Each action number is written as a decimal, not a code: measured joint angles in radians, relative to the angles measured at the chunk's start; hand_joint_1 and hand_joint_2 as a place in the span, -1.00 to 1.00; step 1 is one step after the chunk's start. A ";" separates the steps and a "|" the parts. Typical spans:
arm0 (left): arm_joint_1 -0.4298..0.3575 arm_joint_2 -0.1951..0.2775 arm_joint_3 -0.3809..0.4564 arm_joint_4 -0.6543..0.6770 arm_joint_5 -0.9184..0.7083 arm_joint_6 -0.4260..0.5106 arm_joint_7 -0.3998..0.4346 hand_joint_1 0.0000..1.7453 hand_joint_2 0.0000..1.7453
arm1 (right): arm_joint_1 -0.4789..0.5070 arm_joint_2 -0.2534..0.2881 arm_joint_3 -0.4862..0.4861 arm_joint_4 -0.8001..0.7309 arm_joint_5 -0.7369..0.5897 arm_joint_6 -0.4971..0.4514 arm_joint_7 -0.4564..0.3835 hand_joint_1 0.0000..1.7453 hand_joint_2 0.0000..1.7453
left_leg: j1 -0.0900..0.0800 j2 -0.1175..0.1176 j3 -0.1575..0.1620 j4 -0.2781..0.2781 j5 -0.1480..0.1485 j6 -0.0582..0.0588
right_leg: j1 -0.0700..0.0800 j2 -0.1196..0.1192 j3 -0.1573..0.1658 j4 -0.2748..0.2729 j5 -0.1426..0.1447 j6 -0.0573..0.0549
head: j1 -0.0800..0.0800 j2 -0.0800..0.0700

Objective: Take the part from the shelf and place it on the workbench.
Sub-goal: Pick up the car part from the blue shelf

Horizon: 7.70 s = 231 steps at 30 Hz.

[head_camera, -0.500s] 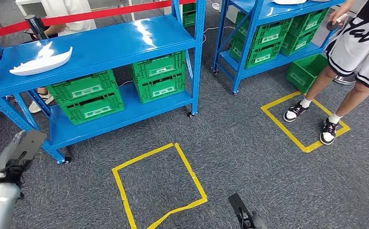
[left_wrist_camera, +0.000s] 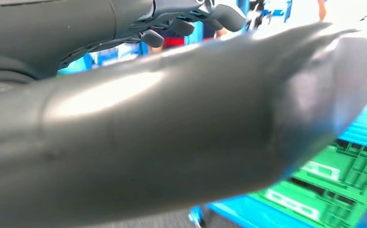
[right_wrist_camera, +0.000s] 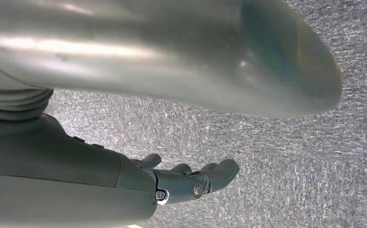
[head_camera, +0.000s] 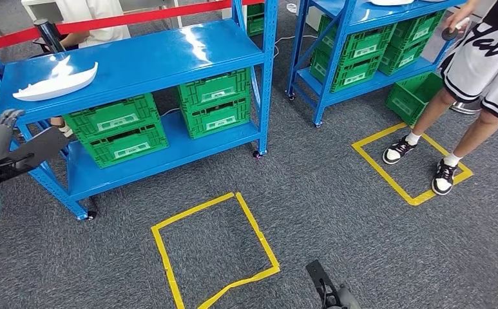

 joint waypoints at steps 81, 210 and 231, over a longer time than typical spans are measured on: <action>-0.017 0.120 -0.130 0.041 0.132 -0.180 0.154 -1.00 1.00 | -0.022 0.016 -0.070 0.041 0.067 -0.020 0.031 -1.00 1.00 | -0.002 -0.016 -0.163 0.034 0.114 0.009 | 0.013 -0.036 -0.029 0.046 -0.032 -0.019 | 0.000 0.000; 0.639 0.160 -0.285 -1.312 1.540 0.310 -0.392 1.00 1.00 | -0.006 0.017 -0.172 0.041 0.087 -0.026 0.010 -1.00 -1.00 | -0.007 -0.011 -0.142 0.025 0.105 -0.002 | 0.005 -0.032 -0.006 0.031 -0.037 -0.019 | 0.000 0.000; 0.652 0.158 -0.314 -1.348 1.538 0.309 -0.387 1.00 1.00 | -0.010 0.013 -0.175 0.041 0.099 -0.020 -0.004 -1.00 -1.00 | 0.000 -0.001 -0.181 0.039 0.143 -0.001 | 0.008 -0.037 0.042 0.056 -0.090 -0.012 | 0.006 0.000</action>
